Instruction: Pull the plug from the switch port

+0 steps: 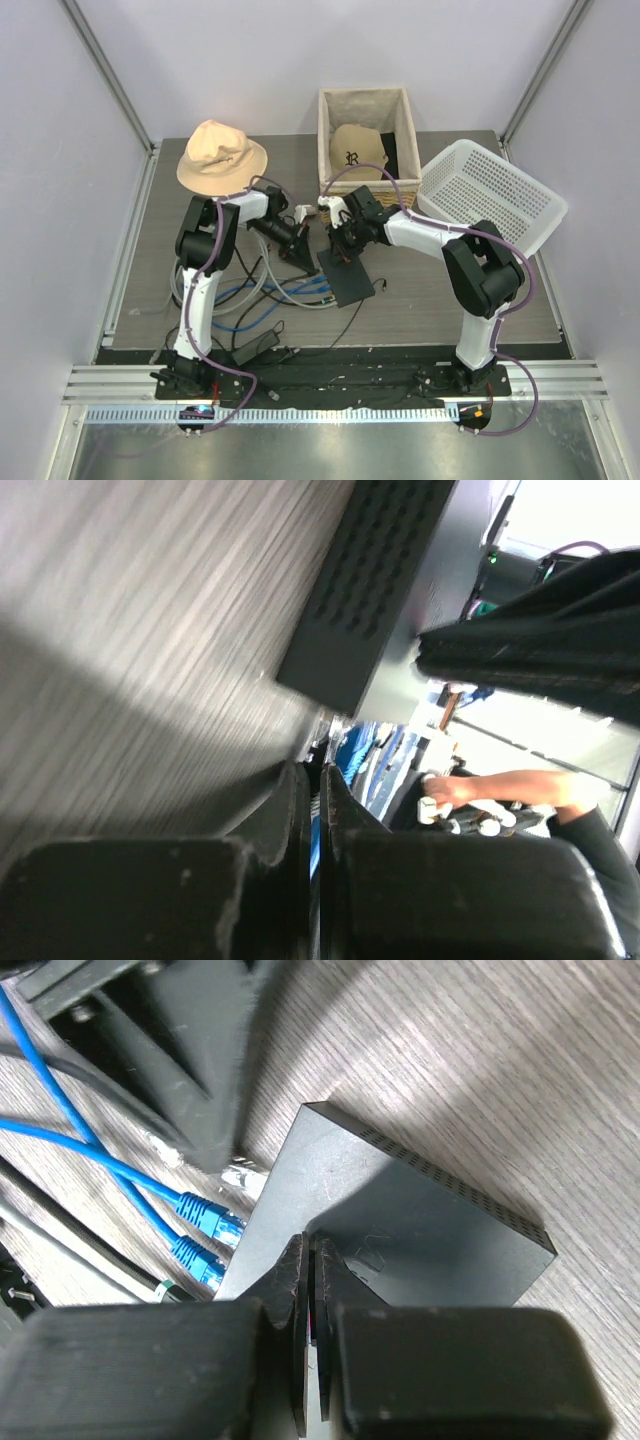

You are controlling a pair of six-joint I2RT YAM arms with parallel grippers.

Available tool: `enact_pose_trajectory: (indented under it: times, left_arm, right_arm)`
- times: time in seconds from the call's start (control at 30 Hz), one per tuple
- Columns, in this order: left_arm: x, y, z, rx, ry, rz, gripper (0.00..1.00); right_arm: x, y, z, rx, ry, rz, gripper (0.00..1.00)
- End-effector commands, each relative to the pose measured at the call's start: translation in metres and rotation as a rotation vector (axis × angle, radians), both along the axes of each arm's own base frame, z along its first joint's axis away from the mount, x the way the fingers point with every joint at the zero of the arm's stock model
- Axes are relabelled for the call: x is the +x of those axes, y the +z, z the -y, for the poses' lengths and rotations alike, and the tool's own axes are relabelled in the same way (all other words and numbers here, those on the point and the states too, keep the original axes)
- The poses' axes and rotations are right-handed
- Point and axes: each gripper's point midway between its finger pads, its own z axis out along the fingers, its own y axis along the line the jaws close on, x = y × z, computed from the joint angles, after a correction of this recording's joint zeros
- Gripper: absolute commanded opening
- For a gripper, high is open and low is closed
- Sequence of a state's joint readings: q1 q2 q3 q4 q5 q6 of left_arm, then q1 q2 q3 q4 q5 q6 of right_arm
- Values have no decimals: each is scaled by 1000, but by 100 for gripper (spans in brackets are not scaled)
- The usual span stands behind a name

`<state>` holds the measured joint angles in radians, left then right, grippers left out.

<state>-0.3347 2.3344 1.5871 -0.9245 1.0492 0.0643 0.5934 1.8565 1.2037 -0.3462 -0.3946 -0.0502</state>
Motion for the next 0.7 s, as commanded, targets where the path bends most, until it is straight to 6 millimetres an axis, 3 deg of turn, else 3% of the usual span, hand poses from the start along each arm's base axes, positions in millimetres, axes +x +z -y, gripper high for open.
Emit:
enact_pose_trajectory:
  times: [0.0,0.1,0.2,0.33,0.43,0.53,0.57,0.6,0.67]
  left_arm:
    - [-18,-36,-28,132,-43,41,0]
    - [-19,-34,-30,130,-42,46,0]
    - [6,-20,-34,142,-50,112,0]
    - [74,18,-59,189,29,294,0]
    - [113,33,-95,309,44,469,0]
    - [137,51,-122,395,70,590,0]
    - [140,55,-124,405,71,606,3]
    - [141,60,-124,408,76,620,21]
    - [140,83,-116,357,116,652,33]
  right_arm:
    - [-4,-20,26,-108,-34,-6,2]
    - [-5,-22,28,-110,-40,-12,1]
    - [-3,-22,28,-111,-41,-10,1]
    - [-1,-22,32,-118,-50,-5,1]
    - [0,-21,35,-117,-59,3,1]
    - [2,-18,37,-113,-66,16,1]
    - [3,-16,38,-110,-67,21,1]
    - [4,-15,38,-107,-68,27,2]
    - [6,-12,38,-105,-70,37,1]
